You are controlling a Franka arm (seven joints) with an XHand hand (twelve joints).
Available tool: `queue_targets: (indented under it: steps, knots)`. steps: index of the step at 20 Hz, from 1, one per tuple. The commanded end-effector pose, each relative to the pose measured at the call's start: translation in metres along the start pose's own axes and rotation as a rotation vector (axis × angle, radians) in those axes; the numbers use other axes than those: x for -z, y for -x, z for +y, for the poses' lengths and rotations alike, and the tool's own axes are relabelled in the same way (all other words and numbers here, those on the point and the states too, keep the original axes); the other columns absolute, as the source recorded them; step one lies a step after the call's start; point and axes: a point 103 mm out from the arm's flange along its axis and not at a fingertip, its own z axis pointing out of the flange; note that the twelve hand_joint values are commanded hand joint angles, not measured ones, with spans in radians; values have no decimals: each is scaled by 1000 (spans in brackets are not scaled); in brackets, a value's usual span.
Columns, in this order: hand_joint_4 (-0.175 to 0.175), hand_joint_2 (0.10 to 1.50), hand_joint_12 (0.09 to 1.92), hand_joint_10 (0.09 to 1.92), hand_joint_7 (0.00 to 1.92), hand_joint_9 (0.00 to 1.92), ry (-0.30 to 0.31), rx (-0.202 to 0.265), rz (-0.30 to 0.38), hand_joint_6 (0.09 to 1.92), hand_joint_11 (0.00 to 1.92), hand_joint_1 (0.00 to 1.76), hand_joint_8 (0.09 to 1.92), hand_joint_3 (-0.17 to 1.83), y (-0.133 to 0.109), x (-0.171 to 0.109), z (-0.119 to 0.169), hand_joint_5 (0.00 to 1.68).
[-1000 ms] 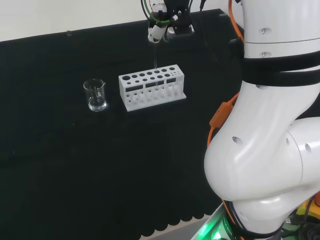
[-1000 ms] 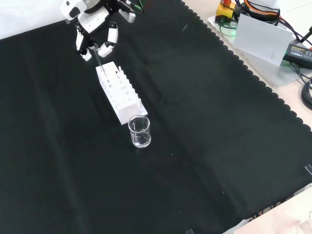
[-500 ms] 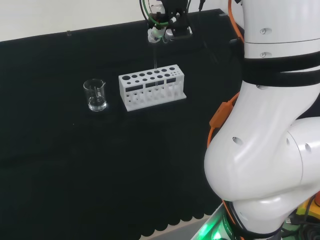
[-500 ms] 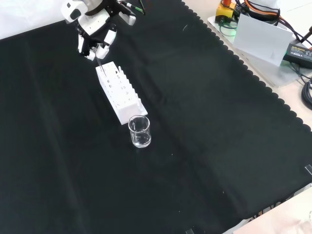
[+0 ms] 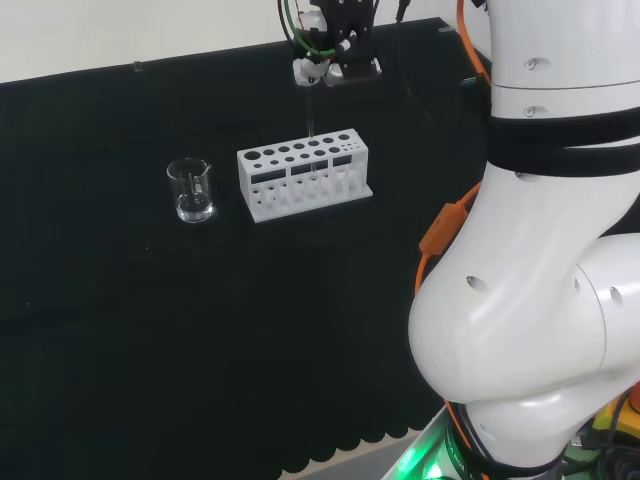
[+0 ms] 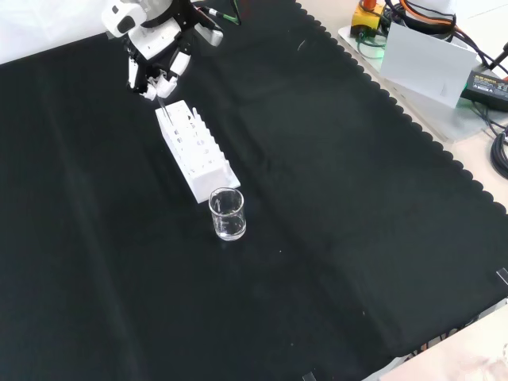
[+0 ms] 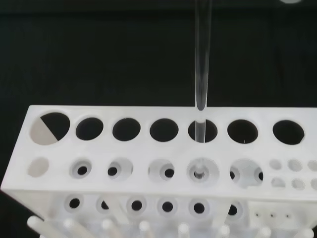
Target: Take the glass rod from the white test tube rack.
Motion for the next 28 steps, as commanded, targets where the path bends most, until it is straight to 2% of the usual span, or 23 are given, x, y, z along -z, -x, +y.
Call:
queue_targets:
  steps: [1, 5, 11, 16, 19, 24, 28]
  knots:
    - [-172, 1166, 796, 709, 1121, 1583, 88, 2, -74, 962, 1515, 1279, 969, -162, -4, 13, -9, 956]
    - [-175, 1129, 806, 626, 1154, 1685, 57, 3, -85, 822, 1571, 1291, 833, -175, -8, 22, -19, 1095]
    - [-175, 1096, 753, 499, 1229, 1764, 74, 8, -93, 682, 1615, 1302, 696, -175, -19, 44, -36, 1180]
    - [-175, 1090, 747, 473, 1244, 1782, 106, 14, -87, 654, 1625, 1304, 668, -175, -24, 61, -48, 1197]
    - [-175, 1086, 744, 457, 1254, 1792, 90, 14, -91, 635, 1629, 1306, 650, -175, -26, 68, -53, 1207]
    - [-175, 1085, 745, 452, 1258, 1798, 30, 2, -111, 630, 1634, 1306, 645, -175, -29, 75, -64, 1210]
    - [-175, 1082, 746, 443, 1265, 1805, 33, 0, -128, 616, 1637, 1307, 632, -175, -35, 82, -81, 1218]
